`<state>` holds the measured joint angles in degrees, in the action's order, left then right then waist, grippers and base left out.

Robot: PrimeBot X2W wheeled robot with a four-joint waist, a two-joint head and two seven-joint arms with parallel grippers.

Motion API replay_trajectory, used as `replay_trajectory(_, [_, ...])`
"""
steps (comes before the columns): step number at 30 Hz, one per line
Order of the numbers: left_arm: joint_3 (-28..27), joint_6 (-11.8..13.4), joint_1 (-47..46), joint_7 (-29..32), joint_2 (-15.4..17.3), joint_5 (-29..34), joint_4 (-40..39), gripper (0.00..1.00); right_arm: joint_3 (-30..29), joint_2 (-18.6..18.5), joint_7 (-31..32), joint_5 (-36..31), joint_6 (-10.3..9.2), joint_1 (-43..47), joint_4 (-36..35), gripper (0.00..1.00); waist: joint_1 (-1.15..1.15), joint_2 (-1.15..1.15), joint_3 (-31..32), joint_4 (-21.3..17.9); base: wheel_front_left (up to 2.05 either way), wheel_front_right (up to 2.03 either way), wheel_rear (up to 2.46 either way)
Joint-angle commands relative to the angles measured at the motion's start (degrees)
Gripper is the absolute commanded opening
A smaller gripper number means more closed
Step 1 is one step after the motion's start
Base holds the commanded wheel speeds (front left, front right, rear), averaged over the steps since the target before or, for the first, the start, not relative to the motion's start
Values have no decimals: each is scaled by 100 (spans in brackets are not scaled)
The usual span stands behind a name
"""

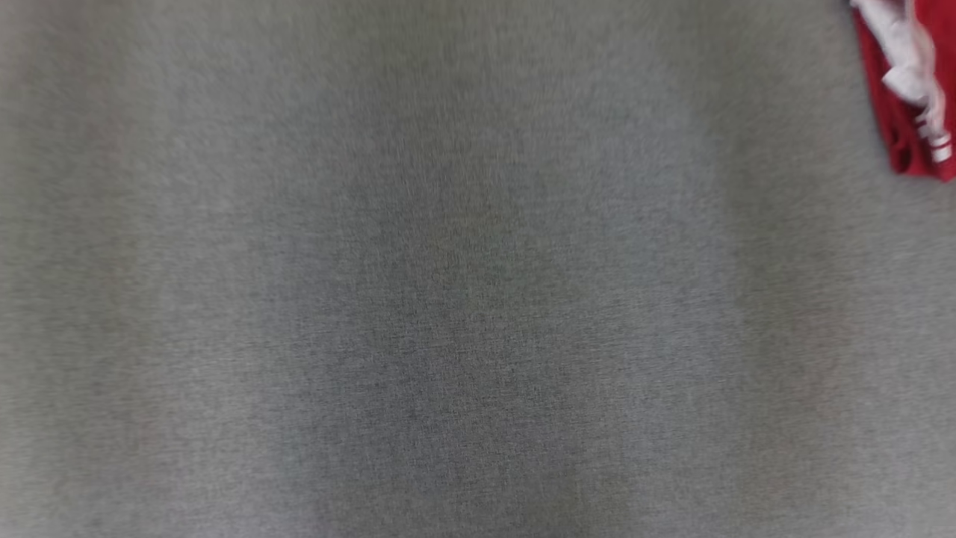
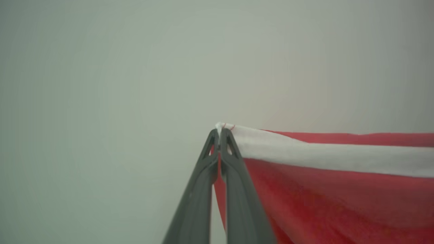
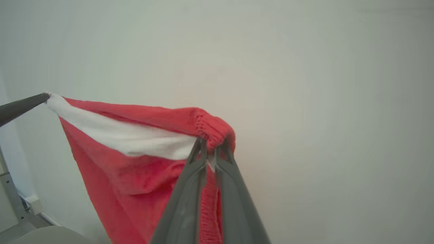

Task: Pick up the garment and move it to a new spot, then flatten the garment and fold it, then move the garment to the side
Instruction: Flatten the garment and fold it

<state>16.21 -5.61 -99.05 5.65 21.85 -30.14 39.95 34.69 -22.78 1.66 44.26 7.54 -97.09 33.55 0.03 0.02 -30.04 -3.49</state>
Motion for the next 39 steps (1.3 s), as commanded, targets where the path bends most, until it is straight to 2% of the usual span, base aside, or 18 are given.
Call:
replay_trajectory(1, [-15, -23, -207, -73, -42, 53, 117, 0, 52, 10, -17, 3, -13, -207, 111, 0, -3, -2, -585, -76, 0, 0, 0])
replay_trajectory(9, [53, -79, -886, -553, -288, 33, 884, 0, 380, 69, -294, 153, -13, -979, 813, 0, -3, -2, -885, 1, 0, 0, 0])
replay_trajectory(16, [57, -144, -365, -1267, -374, -199, 1165, 0, 988, -86, -669, 524, -13, -431, 671, 0, -3, -2, -815, 17, 0, 0, 0])
replay_trajectory(22, [33, -193, 1318, -1907, -446, -577, 667, 0, 1566, -640, -1097, 888, -13, 862, -136, 0, -3, -2, -382, 118, 0, 0, 0])
replay_trajectory(28, [-163, -126, 3333, -2056, -490, -867, -431, 0, 1764, -1251, -1365, 1144, -13, 2274, -1084, 0, -3, -2, 86, 171, 0, 0, 0])
replay_trajectory(34, [-384, 377, 5884, -2082, -643, -1088, -2214, 0, 1571, -1761, -1528, 1296, -13, 4137, -1981, 0, -3, -2, 590, 195, 0, 0, 0])
replay_trajectory(39, [-349, 647, 7567, -2026, -617, -1145, -3005, 0, 1304, -1836, -1527, 1198, -13, 5517, -2308, 0, -3, -2, 989, 218, 0, 0, 0])
